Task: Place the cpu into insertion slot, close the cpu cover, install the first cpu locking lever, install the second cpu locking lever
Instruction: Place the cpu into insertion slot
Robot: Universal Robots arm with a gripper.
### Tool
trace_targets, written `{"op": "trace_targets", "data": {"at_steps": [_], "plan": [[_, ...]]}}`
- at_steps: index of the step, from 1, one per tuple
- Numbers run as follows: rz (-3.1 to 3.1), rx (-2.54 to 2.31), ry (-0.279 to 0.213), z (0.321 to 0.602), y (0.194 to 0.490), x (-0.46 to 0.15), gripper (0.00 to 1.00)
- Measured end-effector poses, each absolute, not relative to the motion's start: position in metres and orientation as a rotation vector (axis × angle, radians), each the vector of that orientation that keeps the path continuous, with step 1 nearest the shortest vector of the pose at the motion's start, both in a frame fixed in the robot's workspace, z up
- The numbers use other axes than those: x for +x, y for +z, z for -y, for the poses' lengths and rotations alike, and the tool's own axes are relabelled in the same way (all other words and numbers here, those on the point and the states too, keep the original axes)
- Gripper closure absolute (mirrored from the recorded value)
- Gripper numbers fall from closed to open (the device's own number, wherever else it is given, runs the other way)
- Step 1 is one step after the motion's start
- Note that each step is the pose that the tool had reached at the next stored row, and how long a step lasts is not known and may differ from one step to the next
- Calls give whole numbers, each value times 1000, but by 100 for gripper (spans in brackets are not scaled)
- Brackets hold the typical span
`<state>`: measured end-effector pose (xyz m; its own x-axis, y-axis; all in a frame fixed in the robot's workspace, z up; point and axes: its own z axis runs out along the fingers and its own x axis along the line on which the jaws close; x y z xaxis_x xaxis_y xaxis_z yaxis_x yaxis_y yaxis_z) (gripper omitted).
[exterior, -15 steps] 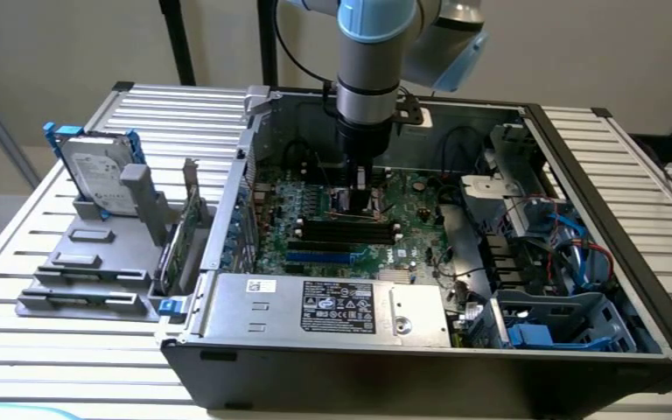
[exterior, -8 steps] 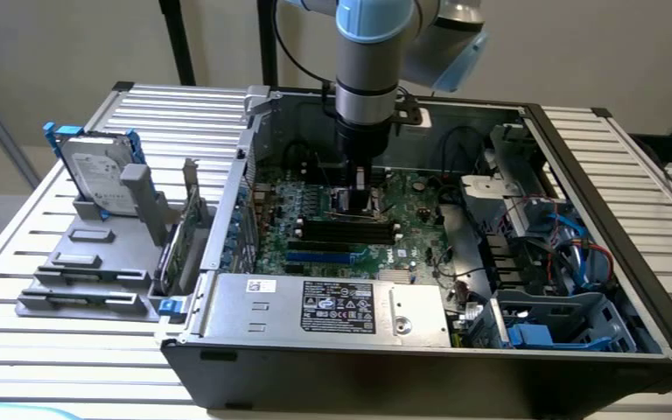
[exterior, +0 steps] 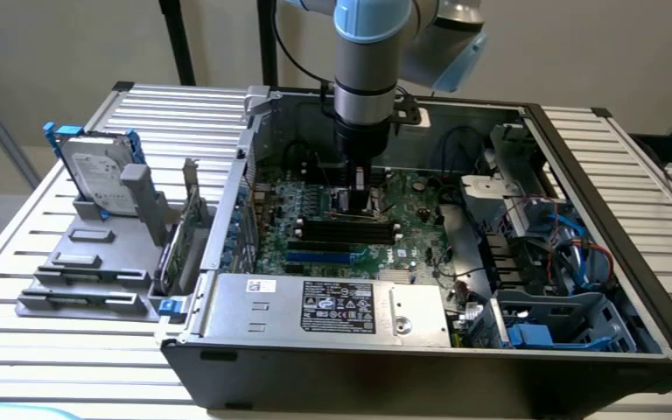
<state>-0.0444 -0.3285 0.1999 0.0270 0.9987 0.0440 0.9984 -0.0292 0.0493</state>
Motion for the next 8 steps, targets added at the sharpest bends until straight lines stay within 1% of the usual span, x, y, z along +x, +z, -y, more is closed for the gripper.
{"op": "trace_targets", "data": {"at_steps": [8], "plan": [[-2183,2245,104,328,199,-45,46]]}}
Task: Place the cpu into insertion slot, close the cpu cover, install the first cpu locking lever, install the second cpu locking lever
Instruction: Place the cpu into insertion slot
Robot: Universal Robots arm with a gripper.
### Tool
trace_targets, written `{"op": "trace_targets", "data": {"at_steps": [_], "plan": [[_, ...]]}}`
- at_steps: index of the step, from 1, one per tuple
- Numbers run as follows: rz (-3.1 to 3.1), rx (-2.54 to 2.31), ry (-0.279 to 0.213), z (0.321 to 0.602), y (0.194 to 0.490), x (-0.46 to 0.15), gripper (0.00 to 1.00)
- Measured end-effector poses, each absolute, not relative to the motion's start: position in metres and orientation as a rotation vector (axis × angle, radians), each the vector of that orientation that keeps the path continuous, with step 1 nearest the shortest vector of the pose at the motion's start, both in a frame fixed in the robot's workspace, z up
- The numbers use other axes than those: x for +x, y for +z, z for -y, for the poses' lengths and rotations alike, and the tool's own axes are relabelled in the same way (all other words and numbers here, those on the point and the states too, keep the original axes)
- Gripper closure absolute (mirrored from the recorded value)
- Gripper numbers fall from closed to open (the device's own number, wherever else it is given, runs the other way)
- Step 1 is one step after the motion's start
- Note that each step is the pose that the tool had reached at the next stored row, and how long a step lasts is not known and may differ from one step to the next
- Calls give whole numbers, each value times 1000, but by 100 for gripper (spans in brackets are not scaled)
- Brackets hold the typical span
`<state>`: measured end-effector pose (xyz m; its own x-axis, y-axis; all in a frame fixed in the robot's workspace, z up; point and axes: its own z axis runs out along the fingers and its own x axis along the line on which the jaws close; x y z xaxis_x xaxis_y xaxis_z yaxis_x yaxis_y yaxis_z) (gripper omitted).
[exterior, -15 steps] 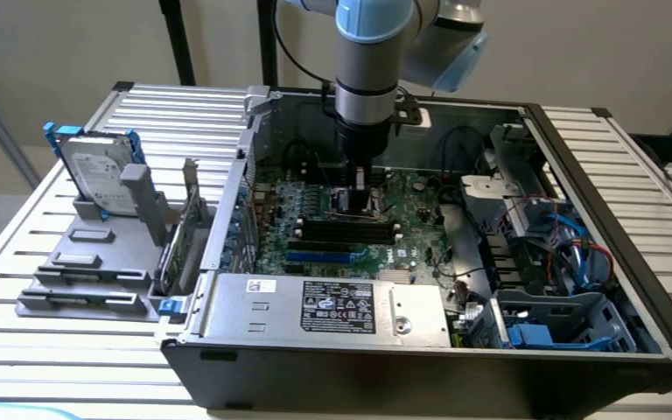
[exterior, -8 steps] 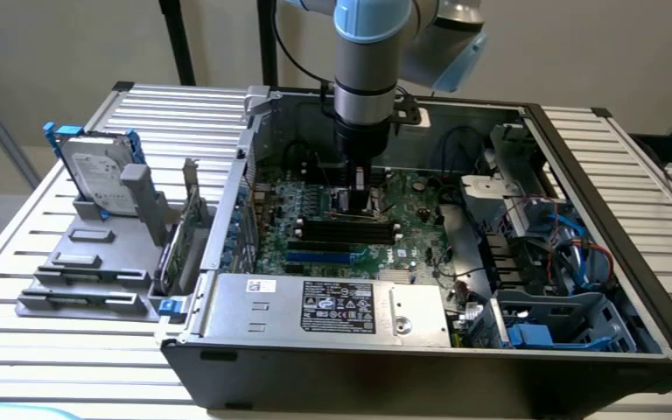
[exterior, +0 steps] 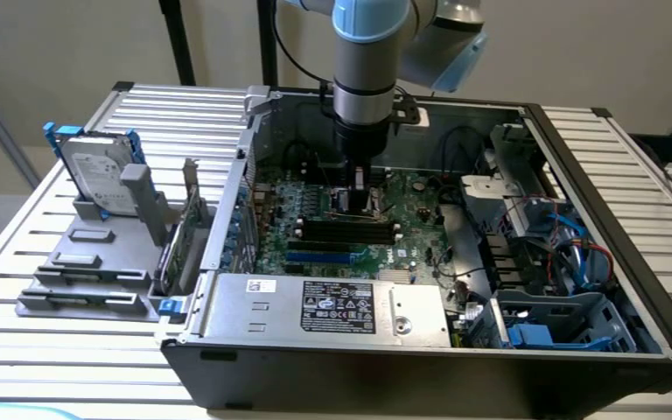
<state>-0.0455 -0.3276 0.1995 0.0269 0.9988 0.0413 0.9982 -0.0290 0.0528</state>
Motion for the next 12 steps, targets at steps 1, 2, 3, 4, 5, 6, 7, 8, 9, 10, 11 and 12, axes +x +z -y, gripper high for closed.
{"op": "trace_targets", "data": {"at_steps": [1,2,3,4,5,6,7,8,9,10,11,12], "plan": [[-2182,2244,104,327,199,-46,46],[-2182,2244,103,327,199,-46,46],[-2182,2243,102,327,199,-46,46],[-2181,2242,102,327,199,-46,46],[-2180,2242,100,327,199,-46,46],[-2180,2241,99,326,199,-46,46],[-2179,2240,98,326,199,-46,46],[-2178,2240,98,326,199,-46,46],[-2178,2239,97,326,199,-46,46],[-2177,2238,96,325,199,-46,46],[-2177,2238,95,325,199,-46,46],[-2177,2237,94,325,199,-46,46]]}}
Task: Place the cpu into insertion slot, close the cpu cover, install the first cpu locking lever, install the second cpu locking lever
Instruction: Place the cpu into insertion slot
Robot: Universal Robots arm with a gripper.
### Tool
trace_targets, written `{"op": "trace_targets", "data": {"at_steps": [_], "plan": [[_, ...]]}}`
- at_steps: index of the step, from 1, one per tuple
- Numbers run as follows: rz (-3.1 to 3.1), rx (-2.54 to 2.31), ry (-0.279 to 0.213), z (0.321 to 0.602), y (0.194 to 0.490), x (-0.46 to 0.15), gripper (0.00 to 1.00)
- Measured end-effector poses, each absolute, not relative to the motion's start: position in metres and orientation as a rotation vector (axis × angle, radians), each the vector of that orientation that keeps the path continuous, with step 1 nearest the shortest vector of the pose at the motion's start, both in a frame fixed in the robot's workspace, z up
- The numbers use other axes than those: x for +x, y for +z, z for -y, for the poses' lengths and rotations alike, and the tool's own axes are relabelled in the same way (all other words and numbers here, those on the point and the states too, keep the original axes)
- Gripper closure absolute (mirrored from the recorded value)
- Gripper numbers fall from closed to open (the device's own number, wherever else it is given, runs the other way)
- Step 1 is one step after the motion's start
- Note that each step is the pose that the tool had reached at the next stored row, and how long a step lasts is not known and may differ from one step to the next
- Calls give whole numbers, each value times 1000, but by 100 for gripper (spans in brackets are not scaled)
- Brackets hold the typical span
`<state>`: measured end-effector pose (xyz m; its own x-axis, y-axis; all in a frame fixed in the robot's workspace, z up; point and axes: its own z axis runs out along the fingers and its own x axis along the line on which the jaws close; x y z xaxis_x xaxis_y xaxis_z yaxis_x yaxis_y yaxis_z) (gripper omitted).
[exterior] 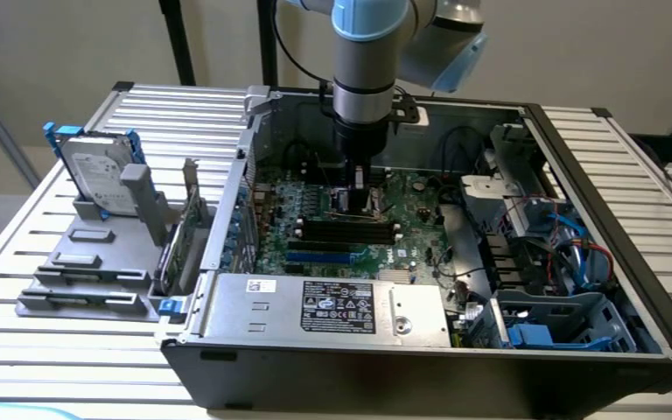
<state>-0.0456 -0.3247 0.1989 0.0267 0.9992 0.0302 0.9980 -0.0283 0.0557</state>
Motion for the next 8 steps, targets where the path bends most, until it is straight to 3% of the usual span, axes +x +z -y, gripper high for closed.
{"op": "trace_targets", "data": {"at_steps": [8], "plan": [[-2174,2234,89,324,198,-46,46]]}}
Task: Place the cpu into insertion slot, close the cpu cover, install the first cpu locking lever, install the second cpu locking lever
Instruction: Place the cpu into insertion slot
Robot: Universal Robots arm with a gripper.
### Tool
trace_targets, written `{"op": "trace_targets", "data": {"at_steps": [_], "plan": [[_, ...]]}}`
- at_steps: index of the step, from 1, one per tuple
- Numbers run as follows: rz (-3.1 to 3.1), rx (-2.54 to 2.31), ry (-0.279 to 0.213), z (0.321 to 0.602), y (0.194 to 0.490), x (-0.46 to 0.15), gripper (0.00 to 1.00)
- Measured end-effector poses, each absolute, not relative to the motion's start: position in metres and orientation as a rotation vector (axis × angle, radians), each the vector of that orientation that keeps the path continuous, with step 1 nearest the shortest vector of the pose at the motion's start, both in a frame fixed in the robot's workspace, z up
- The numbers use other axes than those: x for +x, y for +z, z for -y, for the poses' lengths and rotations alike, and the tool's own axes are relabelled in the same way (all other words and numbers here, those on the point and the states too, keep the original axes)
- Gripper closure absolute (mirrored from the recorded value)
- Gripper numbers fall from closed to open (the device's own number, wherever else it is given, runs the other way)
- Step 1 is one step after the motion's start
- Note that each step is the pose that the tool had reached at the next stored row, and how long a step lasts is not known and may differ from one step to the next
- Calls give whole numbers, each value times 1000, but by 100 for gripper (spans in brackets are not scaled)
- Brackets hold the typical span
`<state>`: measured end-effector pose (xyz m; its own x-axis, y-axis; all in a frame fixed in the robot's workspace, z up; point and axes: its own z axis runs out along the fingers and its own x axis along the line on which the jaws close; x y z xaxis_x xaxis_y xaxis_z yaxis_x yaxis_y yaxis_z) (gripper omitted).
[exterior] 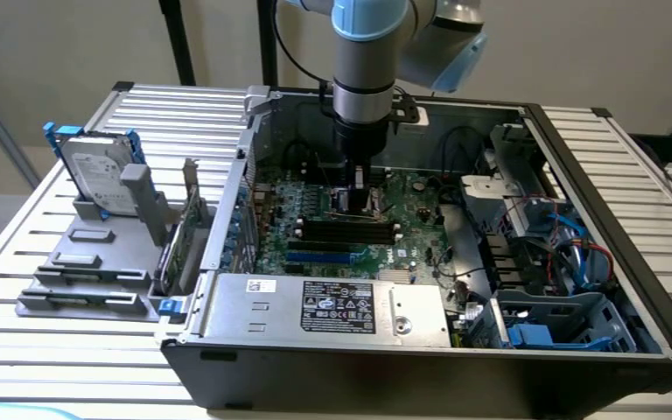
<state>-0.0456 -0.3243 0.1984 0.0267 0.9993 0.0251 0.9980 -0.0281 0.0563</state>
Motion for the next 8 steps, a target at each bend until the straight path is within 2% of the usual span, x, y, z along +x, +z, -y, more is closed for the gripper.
{"op": "trace_targets", "data": {"at_steps": [8], "plan": [[-2172,2233,86,324,198,-46,46]]}}
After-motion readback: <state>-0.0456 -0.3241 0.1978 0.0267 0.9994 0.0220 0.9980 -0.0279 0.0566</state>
